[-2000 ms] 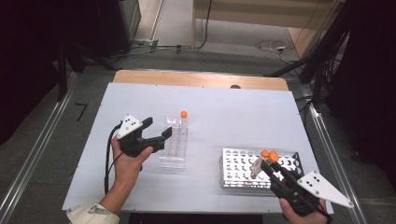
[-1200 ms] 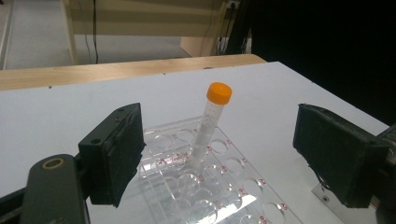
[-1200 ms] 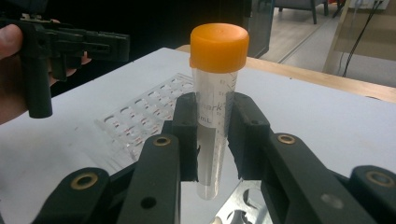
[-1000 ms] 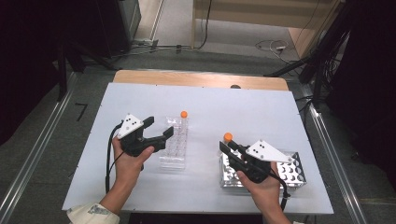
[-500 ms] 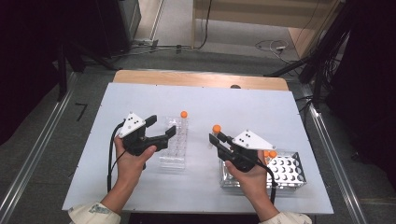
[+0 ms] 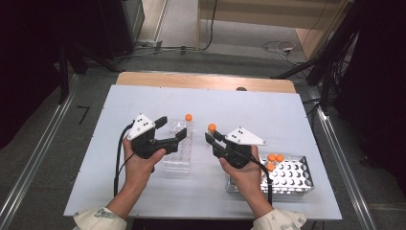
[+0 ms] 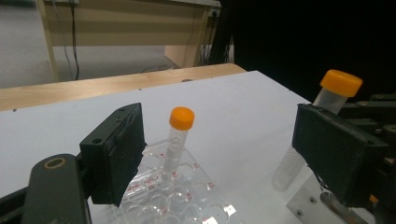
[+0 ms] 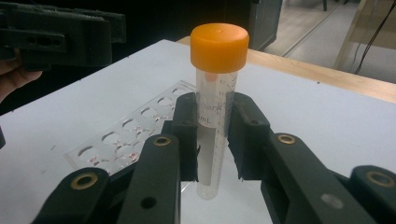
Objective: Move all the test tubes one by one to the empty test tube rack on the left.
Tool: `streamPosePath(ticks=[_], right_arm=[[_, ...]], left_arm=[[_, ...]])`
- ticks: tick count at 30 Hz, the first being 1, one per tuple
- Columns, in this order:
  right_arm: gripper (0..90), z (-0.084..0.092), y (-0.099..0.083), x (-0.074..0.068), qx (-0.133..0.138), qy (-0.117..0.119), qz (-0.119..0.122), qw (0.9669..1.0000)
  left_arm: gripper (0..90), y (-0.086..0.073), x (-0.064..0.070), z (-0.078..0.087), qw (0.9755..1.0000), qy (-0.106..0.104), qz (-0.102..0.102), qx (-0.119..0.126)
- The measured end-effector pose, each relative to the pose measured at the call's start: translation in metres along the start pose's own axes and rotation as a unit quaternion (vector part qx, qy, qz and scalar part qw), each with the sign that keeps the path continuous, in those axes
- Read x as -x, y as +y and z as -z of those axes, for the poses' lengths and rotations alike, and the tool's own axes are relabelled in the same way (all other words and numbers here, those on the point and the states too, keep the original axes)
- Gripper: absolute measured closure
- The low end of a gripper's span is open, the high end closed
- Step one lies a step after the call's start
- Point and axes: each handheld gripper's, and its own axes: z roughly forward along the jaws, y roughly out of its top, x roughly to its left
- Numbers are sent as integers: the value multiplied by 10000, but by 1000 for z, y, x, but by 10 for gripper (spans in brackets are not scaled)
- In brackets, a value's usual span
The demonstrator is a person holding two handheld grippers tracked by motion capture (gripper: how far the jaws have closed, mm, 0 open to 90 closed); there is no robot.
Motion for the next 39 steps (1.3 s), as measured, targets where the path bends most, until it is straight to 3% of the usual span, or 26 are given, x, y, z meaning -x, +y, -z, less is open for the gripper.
streamPosePath(ticks=[9,22,26,29,35,39], right_arm=[[716,-7,-2,-5,-126,-53,128,9998],[716,-11,-2,-12,-232,-20,246,9994],[716,-12,-2,-13,-229,17,252,9994],[716,-12,-2,-14,-242,41,244,9994],[716,-14,-2,-13,-300,82,185,9993],[715,-14,-2,-13,-307,81,185,9993]], left_arm=[[247,4,22,-13,9992,-299,-254,-81],[346,6,35,-28,9969,-622,-449,-161],[419,6,39,-32,9958,-644,-637,-137],[470,5,40,-36,9947,-746,-683,-210],[601,3,41,-39,9936,-724,-854,-177],[638,3,41,-39,9931,-735,-903,-165]])
